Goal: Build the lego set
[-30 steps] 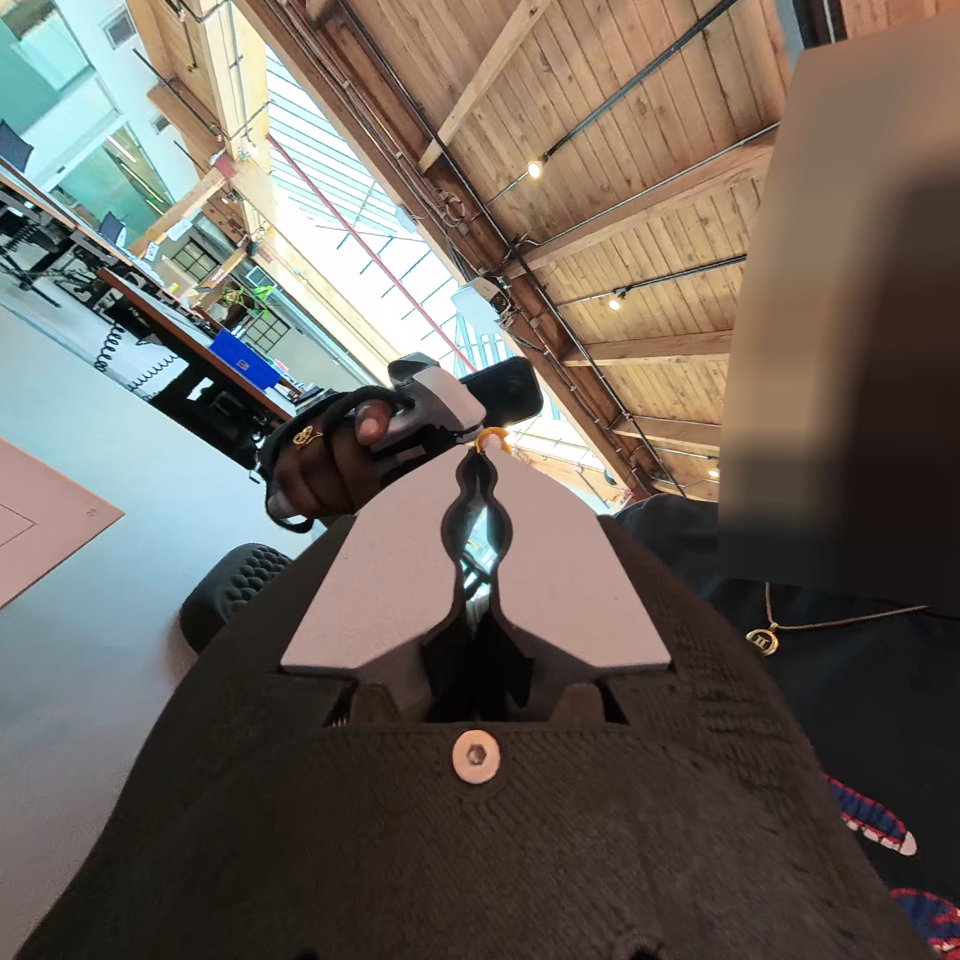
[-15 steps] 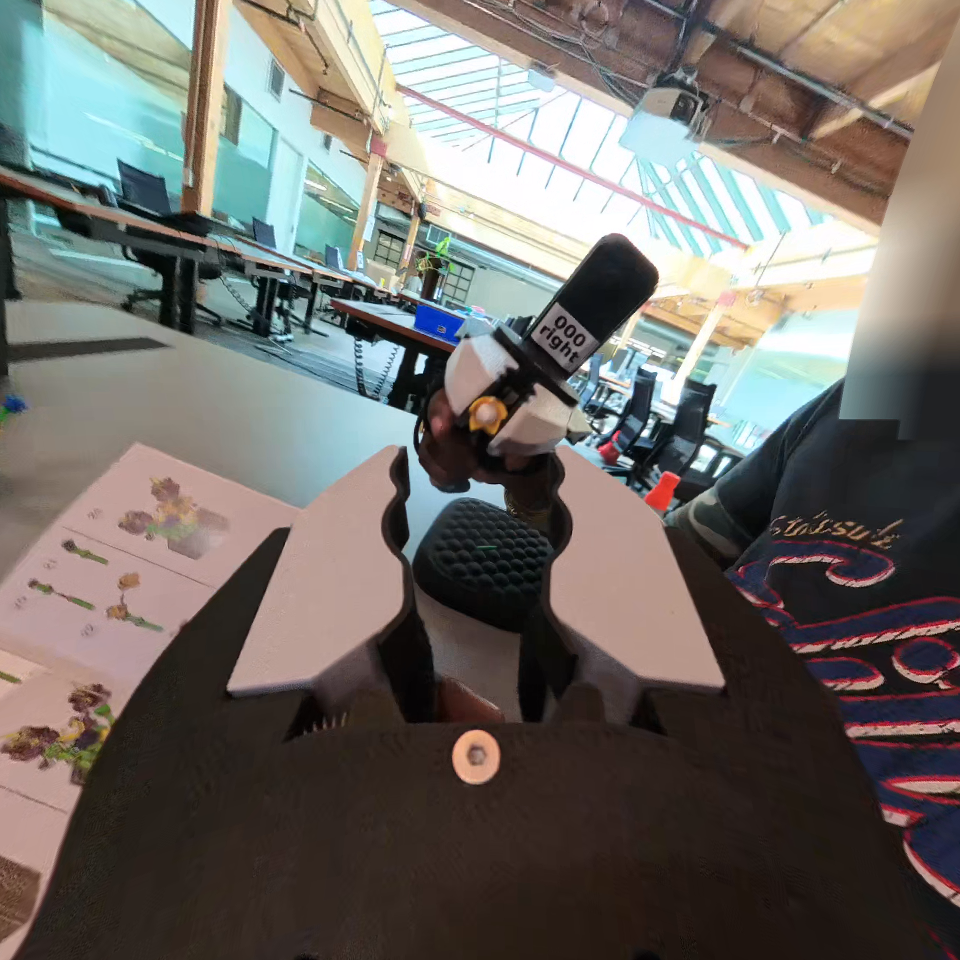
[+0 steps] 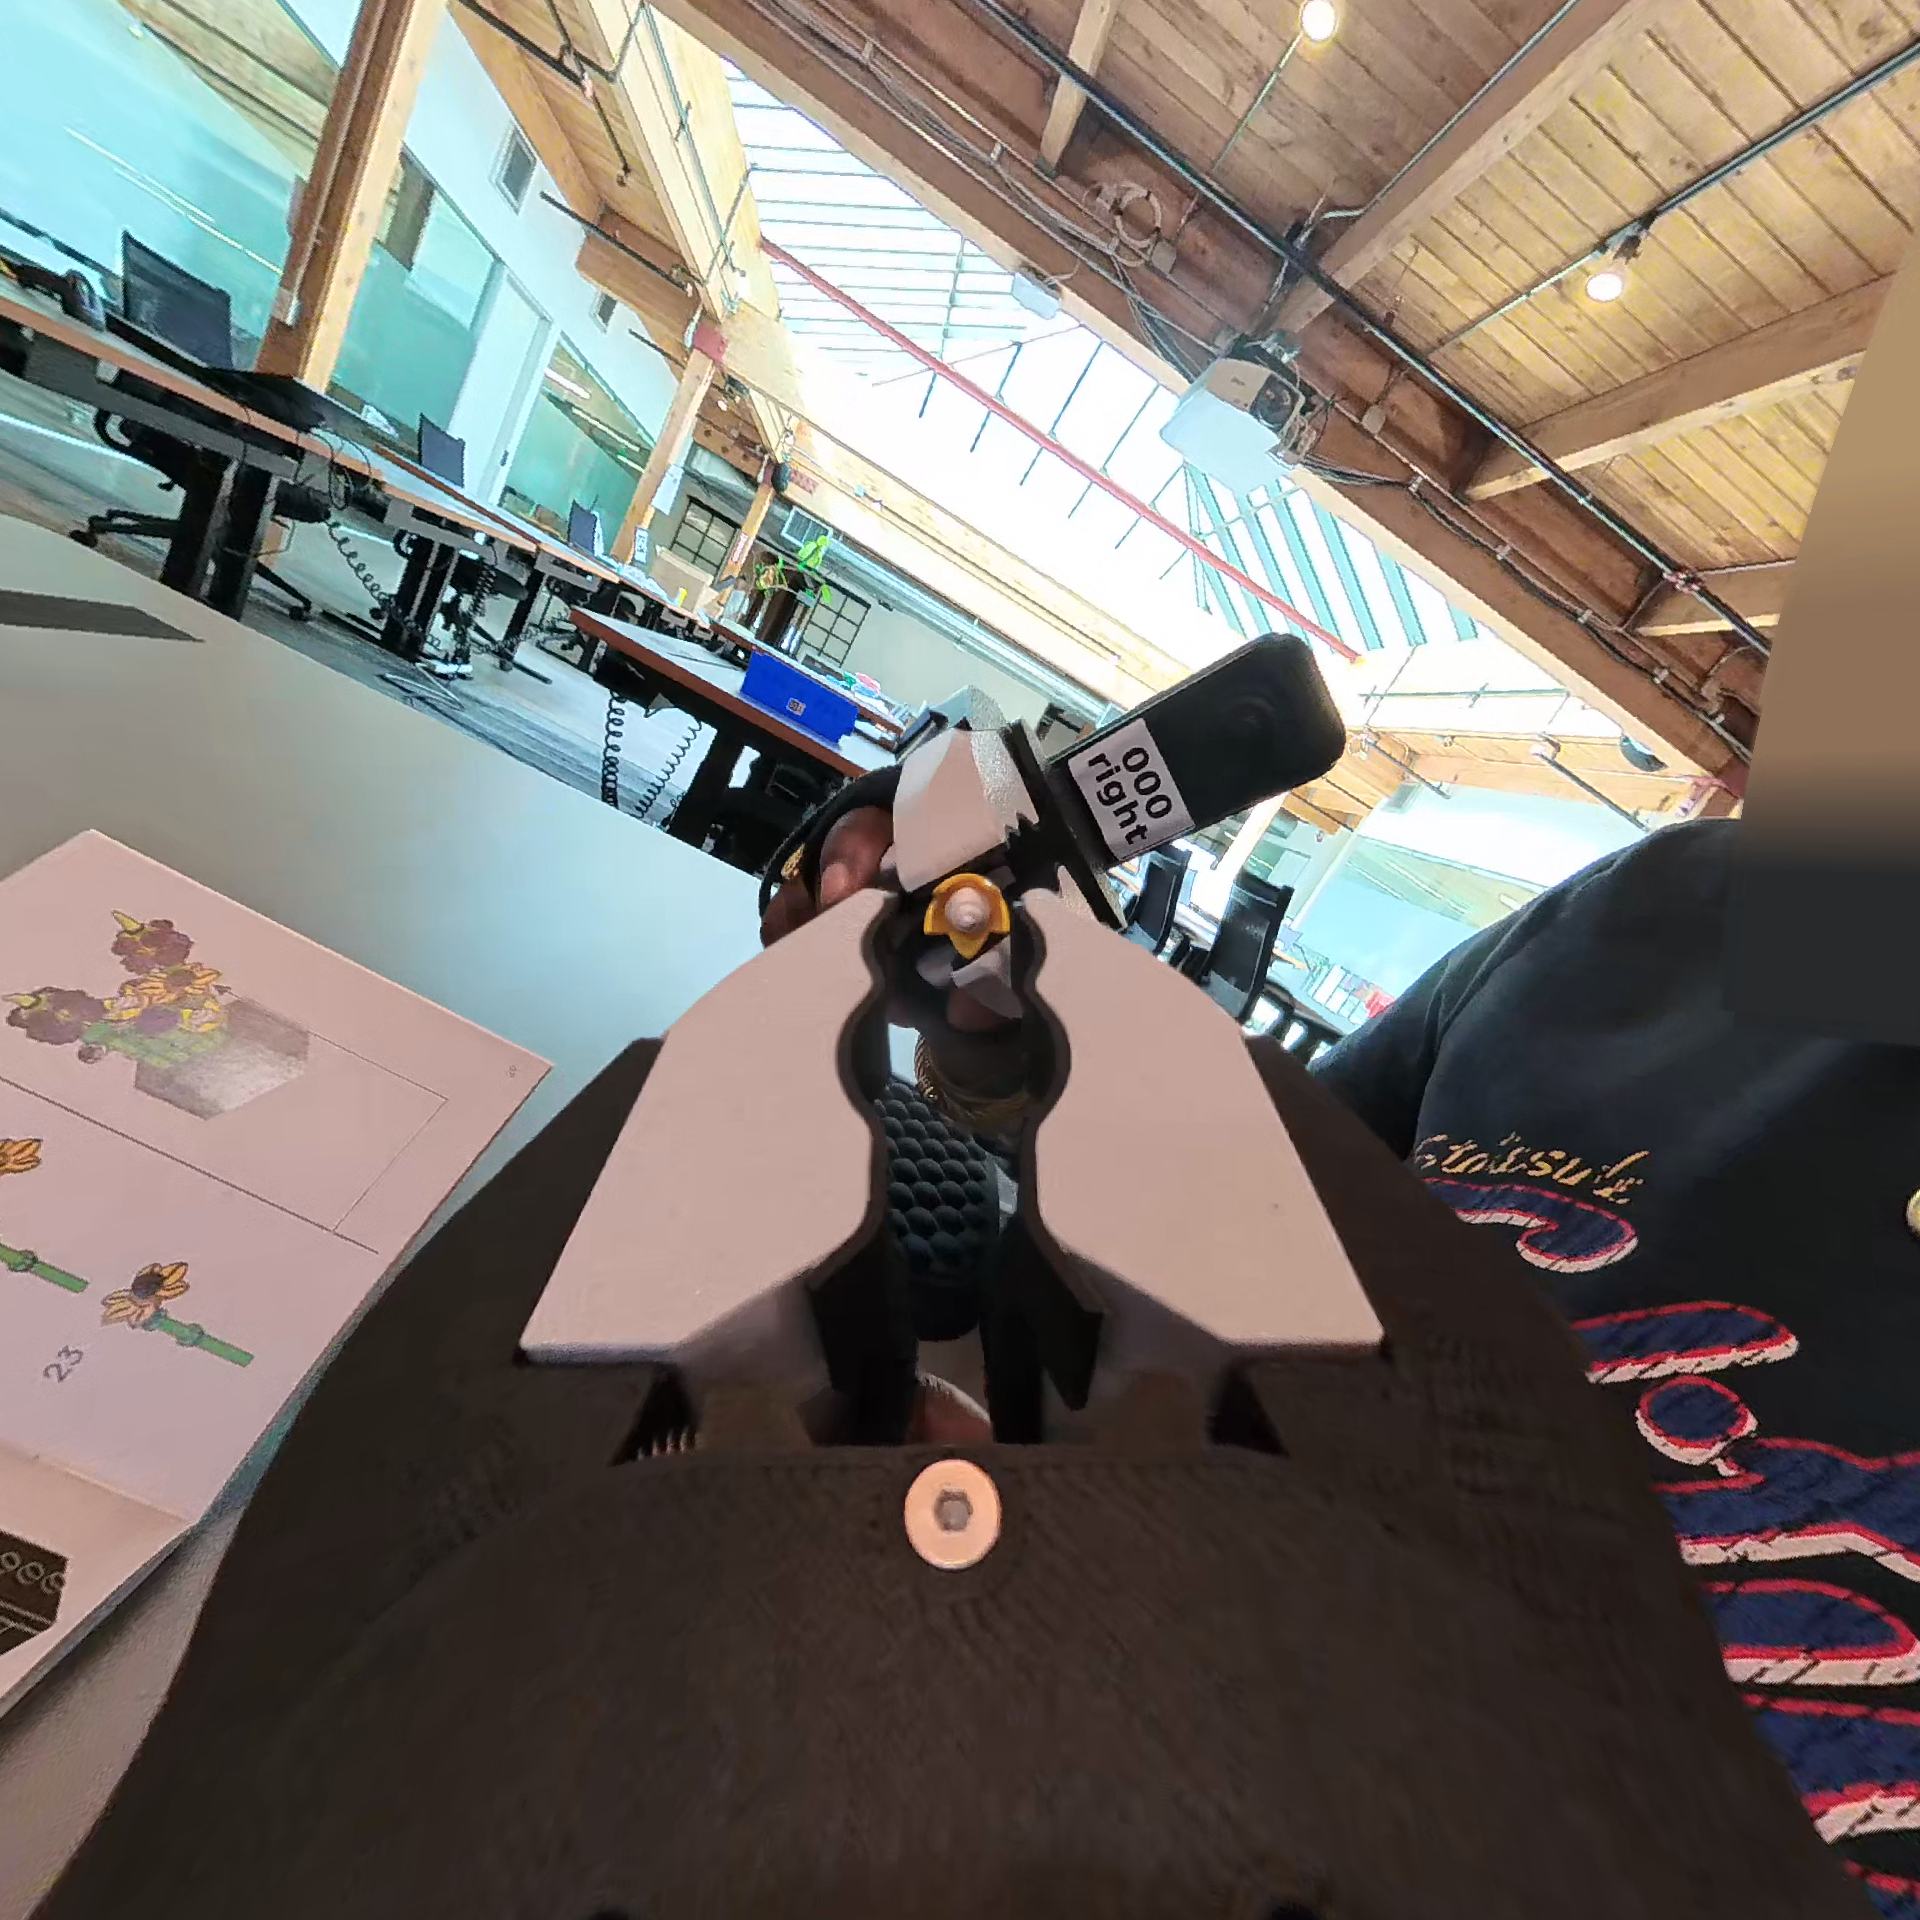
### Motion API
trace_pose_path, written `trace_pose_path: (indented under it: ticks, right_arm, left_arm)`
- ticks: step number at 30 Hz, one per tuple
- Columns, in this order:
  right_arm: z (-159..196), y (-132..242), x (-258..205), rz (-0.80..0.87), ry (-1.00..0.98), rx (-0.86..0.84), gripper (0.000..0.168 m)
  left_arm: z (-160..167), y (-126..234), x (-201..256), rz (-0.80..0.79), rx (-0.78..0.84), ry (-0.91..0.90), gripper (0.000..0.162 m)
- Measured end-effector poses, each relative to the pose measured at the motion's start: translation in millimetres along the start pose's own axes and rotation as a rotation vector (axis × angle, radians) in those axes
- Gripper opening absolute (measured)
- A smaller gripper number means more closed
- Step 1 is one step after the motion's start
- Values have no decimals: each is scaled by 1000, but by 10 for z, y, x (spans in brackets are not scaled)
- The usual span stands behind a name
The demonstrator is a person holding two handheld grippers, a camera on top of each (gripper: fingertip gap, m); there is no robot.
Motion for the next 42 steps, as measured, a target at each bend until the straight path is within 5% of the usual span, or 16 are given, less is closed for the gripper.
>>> trace_pose_path:
  ticks: [18, 32, 42]
  right_arm:
    - [62, -51, 33, -1, -119, -99, 12]
    - [3, 1, 25, 31, -26, -48, 11]
    - [-60, -45, 12, -170, 268, -100, 21]
  left_arm:
    - [-9, 53, -22, -222, -16, -227, 14]
    - [-35, 170, -50, -63, 45, -94, 13]
    - [48, 155, -45, 1, -106, -42, 14]
Point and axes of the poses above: each gripper's, where its closed fingertips meet, y back along the fingers, z out of its underside, x = y × z across the jaws, the point moved 7 cm from there along y, back along the fingers, and after that the axes turned 9 degrees about -x, right-handed, at the moved point
